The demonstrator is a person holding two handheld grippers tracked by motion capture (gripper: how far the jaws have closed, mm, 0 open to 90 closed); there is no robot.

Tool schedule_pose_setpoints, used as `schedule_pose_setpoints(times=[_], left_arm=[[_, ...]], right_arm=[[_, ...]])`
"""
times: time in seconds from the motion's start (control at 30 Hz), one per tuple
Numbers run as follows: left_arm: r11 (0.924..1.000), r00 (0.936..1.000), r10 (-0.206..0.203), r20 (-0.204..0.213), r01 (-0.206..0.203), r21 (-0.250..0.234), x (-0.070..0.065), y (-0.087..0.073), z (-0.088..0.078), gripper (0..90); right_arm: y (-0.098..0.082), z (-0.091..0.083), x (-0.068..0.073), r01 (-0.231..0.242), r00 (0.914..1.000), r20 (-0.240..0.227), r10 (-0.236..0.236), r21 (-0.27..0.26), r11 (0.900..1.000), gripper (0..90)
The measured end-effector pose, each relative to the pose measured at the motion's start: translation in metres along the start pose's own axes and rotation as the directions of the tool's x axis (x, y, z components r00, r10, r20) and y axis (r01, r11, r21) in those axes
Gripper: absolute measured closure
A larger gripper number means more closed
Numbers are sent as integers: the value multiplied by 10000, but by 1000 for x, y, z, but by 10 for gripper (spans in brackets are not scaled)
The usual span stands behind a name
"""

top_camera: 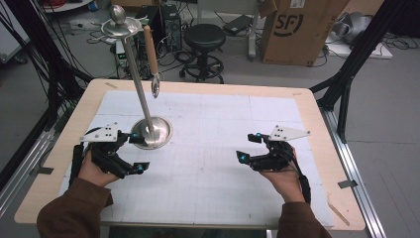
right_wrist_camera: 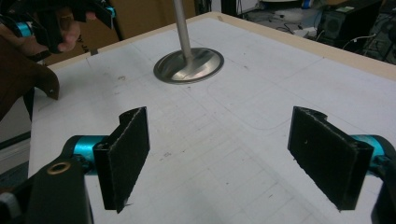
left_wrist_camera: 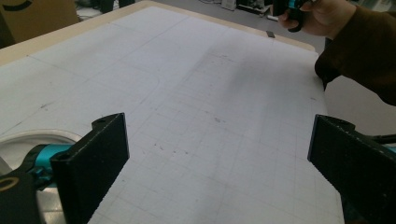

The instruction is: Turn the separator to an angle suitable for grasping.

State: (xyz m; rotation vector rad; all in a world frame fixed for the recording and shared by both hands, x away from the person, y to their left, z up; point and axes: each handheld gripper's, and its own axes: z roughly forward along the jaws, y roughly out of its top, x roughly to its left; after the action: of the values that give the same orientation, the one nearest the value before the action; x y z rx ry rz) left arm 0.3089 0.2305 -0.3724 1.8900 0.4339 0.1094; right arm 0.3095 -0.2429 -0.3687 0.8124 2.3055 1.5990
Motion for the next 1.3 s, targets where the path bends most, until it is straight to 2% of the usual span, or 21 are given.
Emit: schedule_pose_setpoints(times=[0.53, 0.67, 0.83, 1.1, 1.3], left_arm=[[9999, 9999, -111, -19, 111, 11, 1, -2, 3, 59], [9990, 9999, -64, -141, 70, 437, 3, -5, 10, 59], [9995, 9999, -55, -124, 59, 306, 2, -5, 10, 59], [9999, 9999, -111, -90, 111, 66, 4, -4, 4, 59], [9999, 10000, -65, 48, 64, 99, 2, -4, 6, 59]], right_arm=[[-3, 4, -3, -95, 10000, 20, 94, 216, 9997, 202], [-9, 5, -6, -265, 9996, 53, 262, 463, 9986, 200], [-15, 3, -6, -427, 9990, 180, 417, 567, 9975, 200], [-13, 8, -6, -304, 9995, 136, 296, 595, 9978, 200], [-10, 8, -4, -380, 9992, 113, 376, 402, 9985, 200]])
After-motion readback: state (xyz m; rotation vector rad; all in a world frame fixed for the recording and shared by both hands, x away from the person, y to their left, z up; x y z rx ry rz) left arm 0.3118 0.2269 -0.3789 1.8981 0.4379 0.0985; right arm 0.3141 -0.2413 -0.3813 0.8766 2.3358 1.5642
